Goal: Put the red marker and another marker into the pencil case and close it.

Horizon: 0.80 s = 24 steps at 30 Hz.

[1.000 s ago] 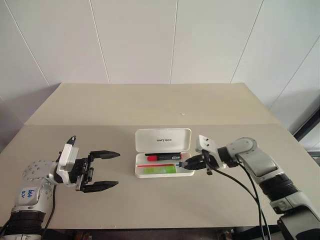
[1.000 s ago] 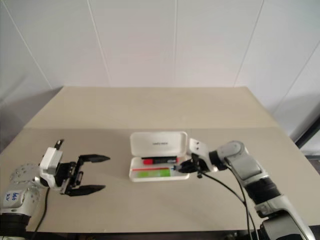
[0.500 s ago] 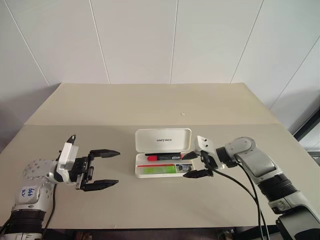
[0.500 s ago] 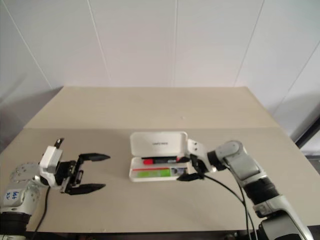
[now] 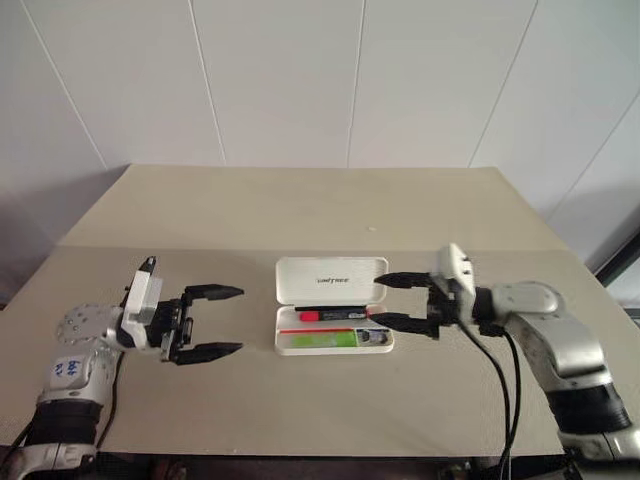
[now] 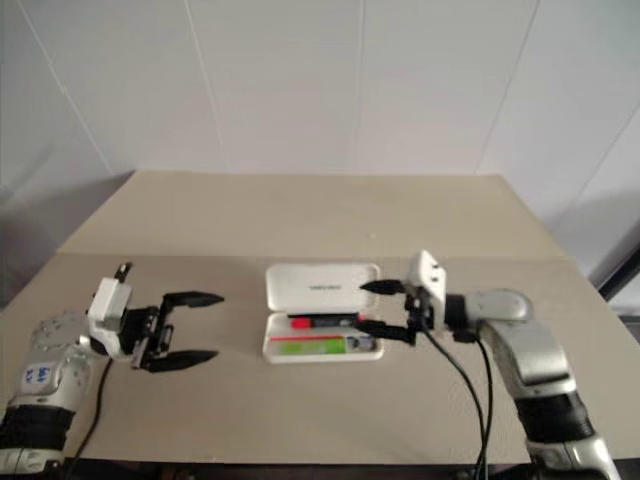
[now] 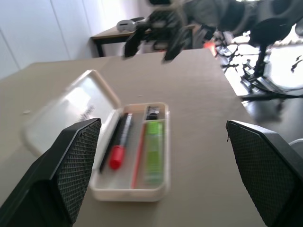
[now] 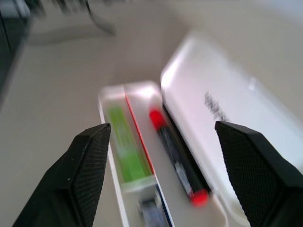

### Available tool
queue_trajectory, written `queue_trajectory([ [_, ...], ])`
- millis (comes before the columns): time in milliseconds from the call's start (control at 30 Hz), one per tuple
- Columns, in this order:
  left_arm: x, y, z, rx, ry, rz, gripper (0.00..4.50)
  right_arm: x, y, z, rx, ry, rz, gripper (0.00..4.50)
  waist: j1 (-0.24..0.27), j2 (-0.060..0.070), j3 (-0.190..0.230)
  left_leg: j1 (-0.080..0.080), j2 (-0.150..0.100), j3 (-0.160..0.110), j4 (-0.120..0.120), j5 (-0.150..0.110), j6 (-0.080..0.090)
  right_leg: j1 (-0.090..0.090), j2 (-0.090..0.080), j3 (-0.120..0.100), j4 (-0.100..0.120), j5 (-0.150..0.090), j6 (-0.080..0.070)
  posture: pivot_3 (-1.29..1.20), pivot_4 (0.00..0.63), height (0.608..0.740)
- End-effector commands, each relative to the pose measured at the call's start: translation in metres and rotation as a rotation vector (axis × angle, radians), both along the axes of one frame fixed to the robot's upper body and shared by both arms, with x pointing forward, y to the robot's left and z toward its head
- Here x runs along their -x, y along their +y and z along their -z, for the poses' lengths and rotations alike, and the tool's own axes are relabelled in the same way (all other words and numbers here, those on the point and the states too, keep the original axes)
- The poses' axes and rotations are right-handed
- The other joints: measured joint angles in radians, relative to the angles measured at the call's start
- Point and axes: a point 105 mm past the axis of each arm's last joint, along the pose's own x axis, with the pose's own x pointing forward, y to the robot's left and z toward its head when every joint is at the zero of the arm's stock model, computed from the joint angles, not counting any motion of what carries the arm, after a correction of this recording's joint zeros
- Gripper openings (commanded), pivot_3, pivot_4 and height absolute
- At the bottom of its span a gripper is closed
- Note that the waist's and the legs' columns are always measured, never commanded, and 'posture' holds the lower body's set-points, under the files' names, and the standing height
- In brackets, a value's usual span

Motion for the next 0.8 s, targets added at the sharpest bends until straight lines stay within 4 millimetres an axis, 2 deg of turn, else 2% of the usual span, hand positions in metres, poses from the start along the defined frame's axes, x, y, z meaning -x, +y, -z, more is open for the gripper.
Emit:
queue_trajectory([
  [33, -0.010, 0.001, -0.005, -0.006, -0.023, -0.034, 4.50, 0.011, -0.009, -0.015, -0.061, -0.067, 0.018, 4.49, 0.003, 0.000, 0.000, 0.000, 0.000, 0.000, 0.001, 0.000, 0.000, 0.000, 0.000, 0.000, 0.000, 0.000, 0.000, 0.00, 0.150, 0.740],
  [167, -0.032, -0.003, -0.011, 0.021, 0.024, -0.074, 4.50, 0.015, -0.025, -0.003, -0.099, -0.037, 0.102, 4.49, 0.007, 0.000, 0.000, 0.000, 0.000, 0.000, 0.003, 0.000, 0.000, 0.001, 0.001, 0.000, 0.001, 0.000, 0.001, 0.00, 0.150, 0.740],
  [367, -0.053, -0.002, -0.020, 0.065, 0.050, -0.101, 4.50, 0.017, -0.037, 0.004, -0.119, -0.032, 0.165, 4.49, 0.004, 0.000, 0.000, 0.000, -0.001, 0.000, 0.005, 0.000, 0.000, 0.002, 0.001, 0.001, 0.001, 0.001, 0.002, 0.00, 0.150, 0.740],
  [467, -0.065, -0.001, -0.020, 0.064, 0.073, -0.134, 3.98, 0.019, -0.039, 0.001, -0.148, -0.043, 0.173, 4.50, 0.003, 0.000, 0.000, 0.000, 0.000, 0.000, 0.005, 0.000, 0.000, 0.002, 0.001, 0.000, 0.002, 0.001, 0.002, 0.00, 0.150, 0.740],
  [533, -0.073, -0.001, -0.018, 0.044, 0.087, -0.161, 3.42, 0.020, -0.041, 0.001, -0.157, -0.046, 0.173, 4.50, 0.004, 0.000, 0.000, 0.000, -0.001, 0.000, 0.005, 0.000, 0.000, 0.002, 0.001, 0.000, 0.002, 0.001, 0.002, 0.00, 0.150, 0.740],
  [800, -0.096, 0.004, -0.018, -0.034, 0.110, -0.274, 0.72, 0.020, -0.050, 0.002, -0.151, -0.056, 0.182, 4.50, 0.005, 0.000, 0.000, -0.001, -0.001, 0.000, 0.006, 0.000, 0.000, 0.002, 0.001, 0.000, 0.001, 0.002, 0.003, 0.00, 0.150, 0.740],
])
